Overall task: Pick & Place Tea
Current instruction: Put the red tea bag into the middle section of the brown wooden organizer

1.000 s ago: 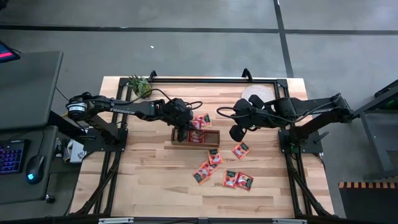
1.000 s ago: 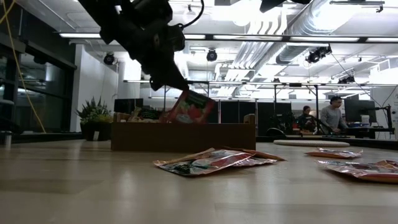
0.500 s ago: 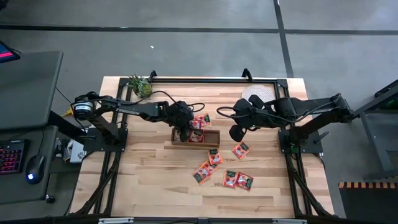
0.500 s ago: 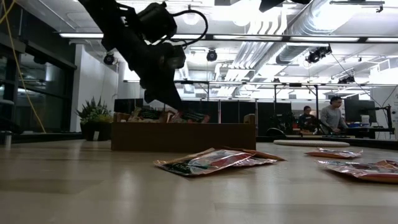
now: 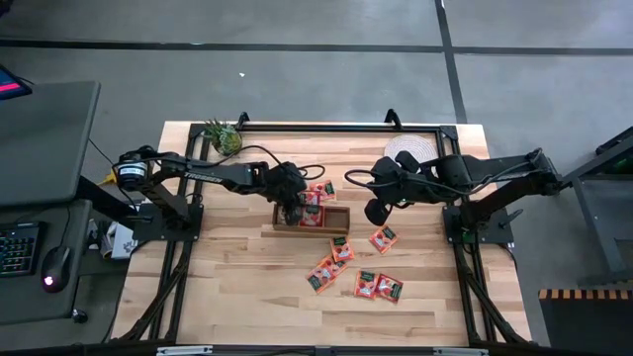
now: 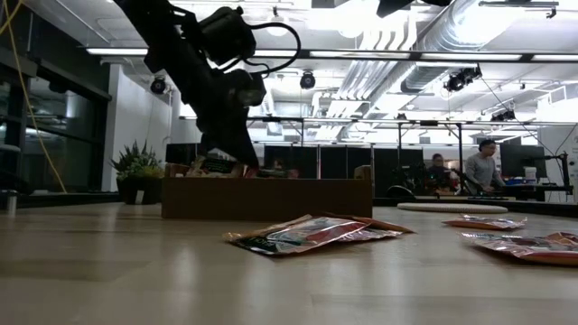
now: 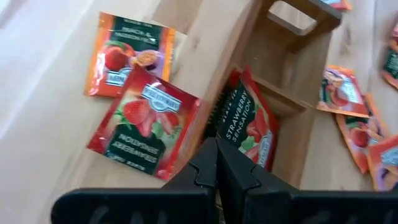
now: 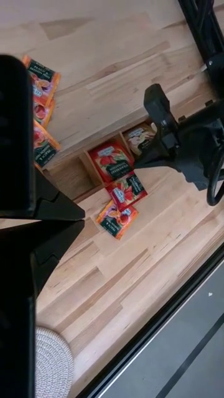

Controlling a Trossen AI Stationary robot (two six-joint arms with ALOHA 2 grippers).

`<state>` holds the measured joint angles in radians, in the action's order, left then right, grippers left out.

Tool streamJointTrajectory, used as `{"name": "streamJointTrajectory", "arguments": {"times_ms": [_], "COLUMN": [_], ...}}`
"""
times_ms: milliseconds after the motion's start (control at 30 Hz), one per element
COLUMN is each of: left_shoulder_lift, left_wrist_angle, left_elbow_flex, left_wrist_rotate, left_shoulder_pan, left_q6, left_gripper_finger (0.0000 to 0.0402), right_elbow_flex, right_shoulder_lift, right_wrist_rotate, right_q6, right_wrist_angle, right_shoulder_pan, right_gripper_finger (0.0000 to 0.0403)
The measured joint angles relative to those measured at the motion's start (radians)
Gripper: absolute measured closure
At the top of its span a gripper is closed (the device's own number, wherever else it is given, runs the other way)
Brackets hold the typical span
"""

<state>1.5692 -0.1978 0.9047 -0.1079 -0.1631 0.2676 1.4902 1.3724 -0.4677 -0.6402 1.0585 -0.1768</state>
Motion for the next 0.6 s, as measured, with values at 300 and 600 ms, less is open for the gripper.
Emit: {"name": "streamJointTrajectory", "arguments": {"times_ms": [300,600], "left_shoulder_lift": [-0.022,-0.077], "left_wrist_angle": [-0.01,-0.024], "left_elbow_flex": [-0.001,0.001], "left_wrist_rotate": [-0.037,-0.015], "left_shoulder_pan": [0.0,0.0], "left_q6": [-0.002,-0.023], "left_gripper_finger": [0.0401,0.0401], "right_elbow_flex": [0.0,0.0], "right_shoulder_lift": [0.0,0.0], "right_wrist_rotate": [0.001,0.0], "right_q6": [0.01,0.012], "right_wrist_angle": [0.003,0.005], "right_shoulder_pan": [0.0,0.0], "right_gripper_finger": [0.0403,0.0403]}}
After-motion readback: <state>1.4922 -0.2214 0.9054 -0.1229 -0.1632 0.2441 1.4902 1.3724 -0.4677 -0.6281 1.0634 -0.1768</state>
